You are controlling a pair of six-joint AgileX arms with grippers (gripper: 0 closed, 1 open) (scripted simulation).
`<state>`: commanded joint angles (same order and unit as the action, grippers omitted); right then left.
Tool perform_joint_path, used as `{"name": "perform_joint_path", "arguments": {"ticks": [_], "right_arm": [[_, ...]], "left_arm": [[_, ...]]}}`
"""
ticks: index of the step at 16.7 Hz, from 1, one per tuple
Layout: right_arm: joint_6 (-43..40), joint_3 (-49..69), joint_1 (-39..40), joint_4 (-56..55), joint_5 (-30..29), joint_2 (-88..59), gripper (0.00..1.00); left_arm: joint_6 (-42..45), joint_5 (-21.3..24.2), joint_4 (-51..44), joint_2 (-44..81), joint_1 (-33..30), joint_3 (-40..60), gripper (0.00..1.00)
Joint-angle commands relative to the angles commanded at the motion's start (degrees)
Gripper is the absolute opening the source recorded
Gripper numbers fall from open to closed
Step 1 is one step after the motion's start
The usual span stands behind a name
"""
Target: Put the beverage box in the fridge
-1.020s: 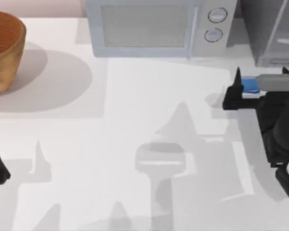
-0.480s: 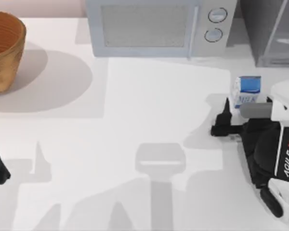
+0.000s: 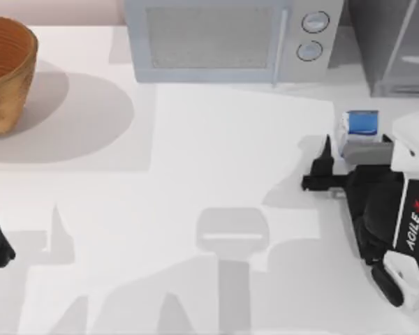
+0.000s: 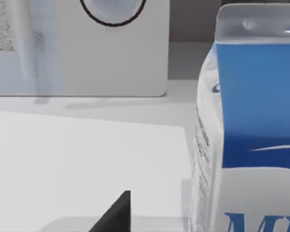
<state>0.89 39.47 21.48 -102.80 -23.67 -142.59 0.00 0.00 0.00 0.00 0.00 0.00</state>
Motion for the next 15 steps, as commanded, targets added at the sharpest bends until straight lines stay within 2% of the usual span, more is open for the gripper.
{"name": "perform_joint_path", "arguments": {"ticks": [15], "right_arm": [[-0.32, 7.57, -2.39, 5.57, 2.35, -1.87, 1.00]], "left_arm": [[0.00, 0.00, 0.00, 0.00, 0.00, 0.00, 1.00]]}}
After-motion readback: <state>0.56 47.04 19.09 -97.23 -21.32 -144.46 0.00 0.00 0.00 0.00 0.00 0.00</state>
